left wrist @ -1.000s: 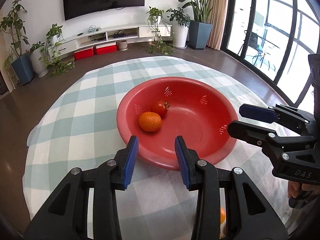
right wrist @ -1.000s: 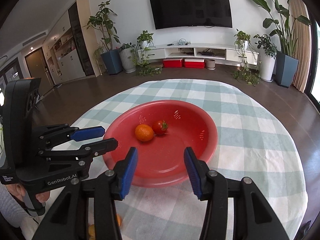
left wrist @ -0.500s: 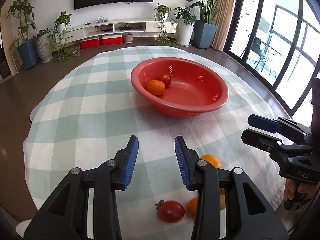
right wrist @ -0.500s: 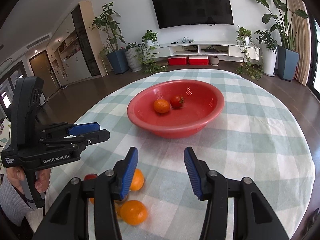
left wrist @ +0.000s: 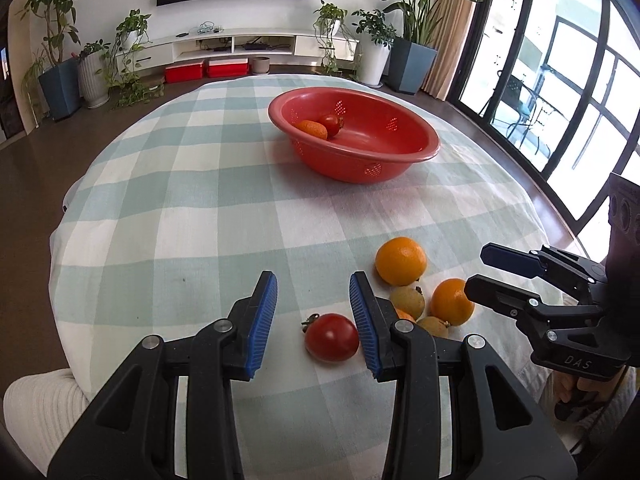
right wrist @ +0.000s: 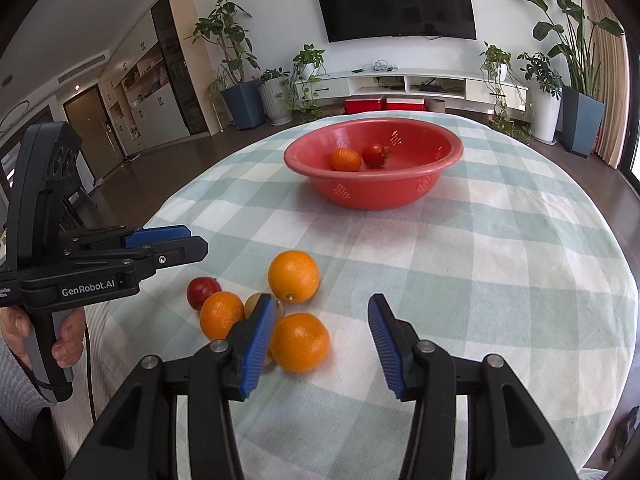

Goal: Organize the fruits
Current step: 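Withdraw both open tools from the bowl back toward the remaining fruit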

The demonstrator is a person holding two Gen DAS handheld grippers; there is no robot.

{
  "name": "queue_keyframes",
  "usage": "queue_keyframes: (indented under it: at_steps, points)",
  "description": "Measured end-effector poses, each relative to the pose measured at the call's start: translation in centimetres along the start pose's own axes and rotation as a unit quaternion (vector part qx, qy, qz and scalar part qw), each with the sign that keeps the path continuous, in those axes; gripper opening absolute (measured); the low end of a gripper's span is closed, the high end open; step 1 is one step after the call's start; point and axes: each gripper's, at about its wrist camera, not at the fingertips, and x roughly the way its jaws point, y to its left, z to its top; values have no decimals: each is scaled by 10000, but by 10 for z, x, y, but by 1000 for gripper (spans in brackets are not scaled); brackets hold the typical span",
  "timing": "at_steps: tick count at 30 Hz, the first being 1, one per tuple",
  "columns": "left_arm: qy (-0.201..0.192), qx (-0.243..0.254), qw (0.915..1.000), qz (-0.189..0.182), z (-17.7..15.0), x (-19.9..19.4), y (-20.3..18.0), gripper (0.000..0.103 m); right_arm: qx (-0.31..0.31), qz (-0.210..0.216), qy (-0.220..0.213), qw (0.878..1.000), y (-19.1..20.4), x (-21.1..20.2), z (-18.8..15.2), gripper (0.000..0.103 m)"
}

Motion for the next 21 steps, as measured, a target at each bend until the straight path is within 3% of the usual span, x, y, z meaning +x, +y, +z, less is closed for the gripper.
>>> queue_keyframes:
  at_steps: [21]
  points:
    - [248,-17,9997,-66,-22,9,-5,36,-65,-7,85,9999,9,4,-9,51]
